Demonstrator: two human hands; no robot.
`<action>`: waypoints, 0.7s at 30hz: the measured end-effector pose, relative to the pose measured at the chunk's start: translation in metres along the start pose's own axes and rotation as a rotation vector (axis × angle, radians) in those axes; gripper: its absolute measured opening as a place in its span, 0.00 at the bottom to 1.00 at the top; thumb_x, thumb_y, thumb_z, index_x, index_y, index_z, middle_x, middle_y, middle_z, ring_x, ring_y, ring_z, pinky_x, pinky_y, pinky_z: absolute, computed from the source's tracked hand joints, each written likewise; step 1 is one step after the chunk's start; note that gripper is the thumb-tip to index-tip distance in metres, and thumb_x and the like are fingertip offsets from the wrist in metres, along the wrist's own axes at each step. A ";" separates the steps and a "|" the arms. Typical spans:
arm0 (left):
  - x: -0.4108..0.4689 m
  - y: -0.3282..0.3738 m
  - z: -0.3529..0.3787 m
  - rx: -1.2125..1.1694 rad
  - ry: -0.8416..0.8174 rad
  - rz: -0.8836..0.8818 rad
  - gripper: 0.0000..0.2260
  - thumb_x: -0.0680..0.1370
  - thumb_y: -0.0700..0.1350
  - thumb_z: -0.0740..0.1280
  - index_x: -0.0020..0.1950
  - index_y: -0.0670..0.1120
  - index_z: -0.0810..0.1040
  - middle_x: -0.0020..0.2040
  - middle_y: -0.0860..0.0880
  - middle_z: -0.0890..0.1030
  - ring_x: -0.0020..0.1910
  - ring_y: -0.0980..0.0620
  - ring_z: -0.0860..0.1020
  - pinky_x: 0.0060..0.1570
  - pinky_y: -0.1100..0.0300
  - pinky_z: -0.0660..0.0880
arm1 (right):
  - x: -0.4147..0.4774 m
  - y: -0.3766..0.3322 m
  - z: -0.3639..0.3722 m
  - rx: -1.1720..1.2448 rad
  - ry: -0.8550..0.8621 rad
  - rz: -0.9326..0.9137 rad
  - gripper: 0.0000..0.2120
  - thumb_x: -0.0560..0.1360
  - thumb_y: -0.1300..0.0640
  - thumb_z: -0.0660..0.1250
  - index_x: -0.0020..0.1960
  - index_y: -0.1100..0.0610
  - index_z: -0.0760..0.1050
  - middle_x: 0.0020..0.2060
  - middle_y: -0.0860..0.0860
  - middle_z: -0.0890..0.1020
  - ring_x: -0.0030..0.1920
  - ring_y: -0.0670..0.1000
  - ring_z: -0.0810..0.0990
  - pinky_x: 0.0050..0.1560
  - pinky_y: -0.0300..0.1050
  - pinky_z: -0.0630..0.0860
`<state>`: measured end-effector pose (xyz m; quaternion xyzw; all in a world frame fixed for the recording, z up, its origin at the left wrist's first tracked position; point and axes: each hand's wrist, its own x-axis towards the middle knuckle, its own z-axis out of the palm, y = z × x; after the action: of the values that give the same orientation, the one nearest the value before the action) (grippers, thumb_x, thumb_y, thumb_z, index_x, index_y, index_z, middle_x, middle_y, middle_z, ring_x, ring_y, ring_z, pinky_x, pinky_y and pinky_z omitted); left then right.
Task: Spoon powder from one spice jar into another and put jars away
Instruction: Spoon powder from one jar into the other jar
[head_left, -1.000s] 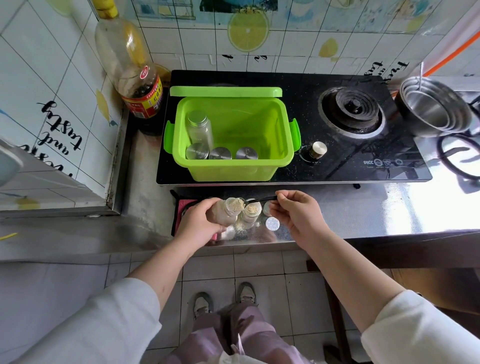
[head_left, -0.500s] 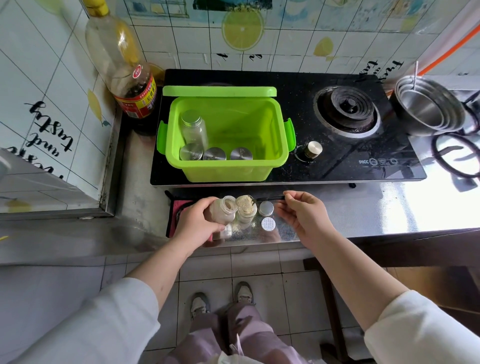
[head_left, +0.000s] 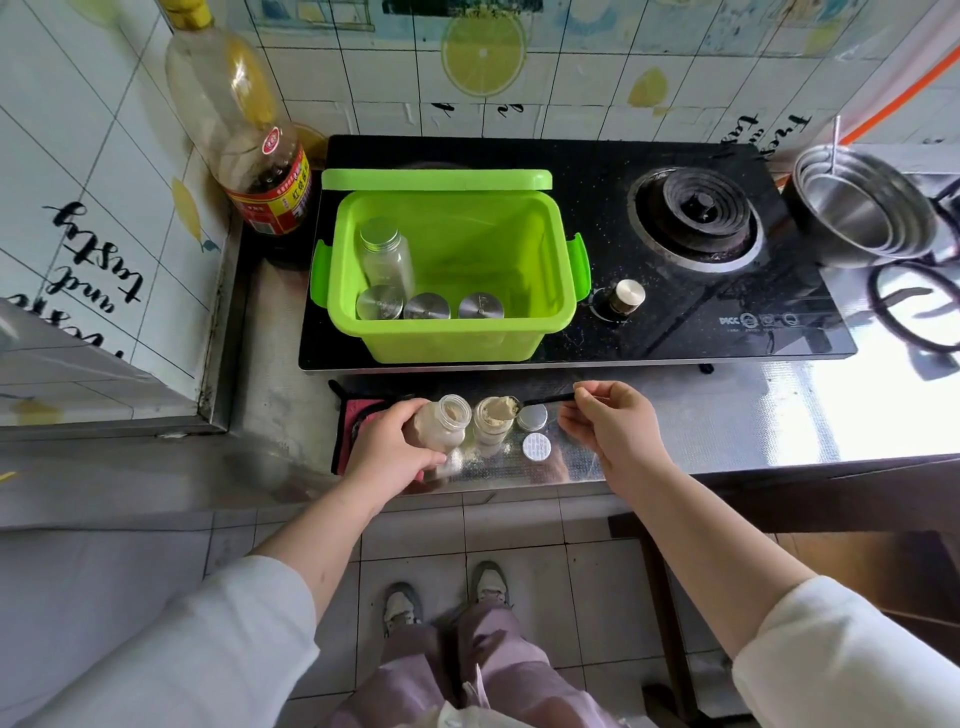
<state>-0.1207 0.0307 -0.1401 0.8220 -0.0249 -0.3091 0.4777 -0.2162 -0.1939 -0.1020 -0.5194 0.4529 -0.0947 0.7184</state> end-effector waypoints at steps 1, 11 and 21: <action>0.000 0.000 0.000 -0.003 -0.003 -0.006 0.32 0.60 0.36 0.78 0.61 0.56 0.77 0.56 0.51 0.78 0.47 0.45 0.82 0.37 0.47 0.82 | 0.001 0.000 0.001 -0.044 0.000 -0.025 0.03 0.78 0.64 0.65 0.46 0.61 0.75 0.37 0.57 0.81 0.35 0.50 0.82 0.42 0.43 0.82; 0.002 0.002 0.000 -0.028 -0.001 -0.002 0.31 0.63 0.32 0.78 0.61 0.53 0.78 0.54 0.50 0.79 0.48 0.43 0.81 0.37 0.47 0.82 | -0.008 0.006 0.022 -0.695 -0.105 -0.513 0.05 0.76 0.63 0.65 0.46 0.54 0.77 0.38 0.49 0.83 0.40 0.50 0.83 0.44 0.47 0.80; -0.002 0.005 -0.002 0.013 0.007 0.042 0.29 0.64 0.34 0.78 0.62 0.51 0.77 0.54 0.53 0.79 0.50 0.53 0.78 0.37 0.67 0.79 | -0.014 0.015 0.020 -1.059 -0.302 -1.060 0.08 0.76 0.62 0.64 0.51 0.59 0.80 0.45 0.52 0.82 0.43 0.55 0.82 0.38 0.49 0.80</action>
<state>-0.1199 0.0306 -0.1343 0.8255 -0.0422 -0.2959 0.4787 -0.2145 -0.1655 -0.1054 -0.9497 0.0251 -0.1248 0.2860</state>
